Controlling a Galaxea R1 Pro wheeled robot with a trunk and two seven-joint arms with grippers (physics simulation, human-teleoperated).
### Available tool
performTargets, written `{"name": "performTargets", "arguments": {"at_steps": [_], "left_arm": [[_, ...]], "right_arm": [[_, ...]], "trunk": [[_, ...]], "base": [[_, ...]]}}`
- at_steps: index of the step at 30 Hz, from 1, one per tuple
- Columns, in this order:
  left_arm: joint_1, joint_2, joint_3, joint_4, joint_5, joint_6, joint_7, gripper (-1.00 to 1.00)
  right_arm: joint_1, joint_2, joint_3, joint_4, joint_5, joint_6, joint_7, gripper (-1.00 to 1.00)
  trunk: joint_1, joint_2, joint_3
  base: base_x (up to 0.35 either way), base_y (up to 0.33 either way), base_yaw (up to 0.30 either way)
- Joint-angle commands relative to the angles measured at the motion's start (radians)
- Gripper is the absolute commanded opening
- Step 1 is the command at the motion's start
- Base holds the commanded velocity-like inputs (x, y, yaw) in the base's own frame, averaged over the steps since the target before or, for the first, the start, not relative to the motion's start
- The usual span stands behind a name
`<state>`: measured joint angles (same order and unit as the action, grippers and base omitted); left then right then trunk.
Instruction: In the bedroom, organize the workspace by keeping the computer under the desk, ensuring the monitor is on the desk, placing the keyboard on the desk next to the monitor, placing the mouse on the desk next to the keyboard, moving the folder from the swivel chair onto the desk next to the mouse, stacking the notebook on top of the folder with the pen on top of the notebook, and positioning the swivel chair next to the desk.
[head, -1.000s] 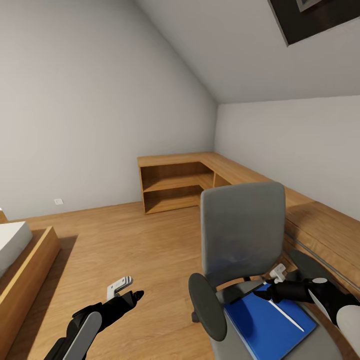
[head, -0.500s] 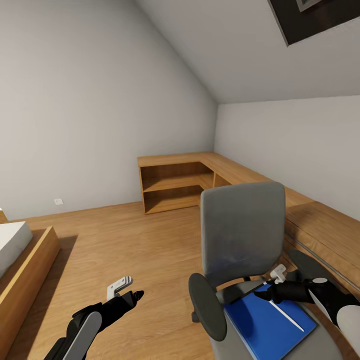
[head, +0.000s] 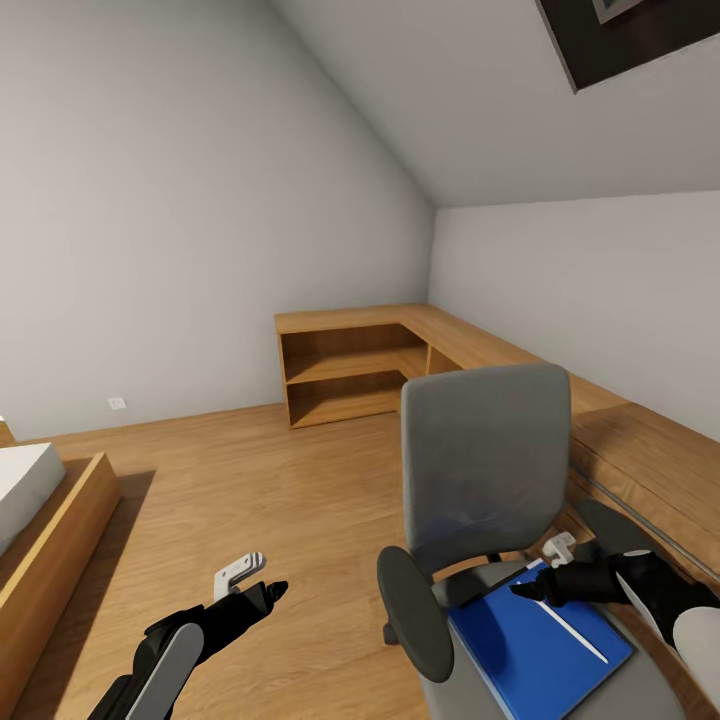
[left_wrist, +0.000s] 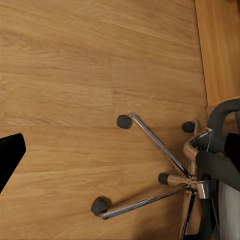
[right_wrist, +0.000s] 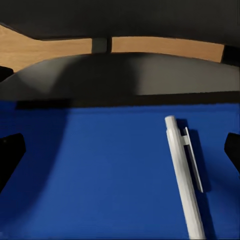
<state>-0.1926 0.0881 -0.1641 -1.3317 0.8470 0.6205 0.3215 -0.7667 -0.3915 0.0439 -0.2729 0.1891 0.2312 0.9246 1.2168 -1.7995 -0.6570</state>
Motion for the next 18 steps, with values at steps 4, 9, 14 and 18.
{"name": "performTargets", "arguments": {"at_steps": [4, 9, 14, 18], "left_arm": [[-0.001, 0.001, -0.002, -0.001, 0.01, 0.001, 0.01, 1.0], [-0.001, 0.001, -0.003, -0.001, 0.01, 0.001, 0.01, 1.0], [-0.001, 0.001, -0.002, -0.001, 0.01, 0.001, 0.01, 1.0], [-0.001, 0.001, -0.003, -0.001, 0.01, 0.001, 0.011, 1.0]], "right_arm": [[0.0, -0.003, 0.003, -0.008, -0.004, 0.06, 0.002, 1.0], [0.0, -0.008, 0.002, -0.012, -0.003, 0.106, 0.002, 1.0], [0.0, -0.01, 0.002, -0.017, -0.003, 0.126, 0.002, 1.0], [0.0, -0.014, 0.002, -0.019, -0.003, 0.133, 0.002, 1.0]], "trunk": [[0.0, -0.001, -0.001], [0.0, -0.001, -0.001], [0.0, -0.001, -0.001], [0.0, -0.001, -0.001]], "base": [[0.0, 0.0, 0.0], [0.0, 0.0, 0.0], [0.0, 0.0, 0.0], [0.0, 0.0, 0.0]]}}
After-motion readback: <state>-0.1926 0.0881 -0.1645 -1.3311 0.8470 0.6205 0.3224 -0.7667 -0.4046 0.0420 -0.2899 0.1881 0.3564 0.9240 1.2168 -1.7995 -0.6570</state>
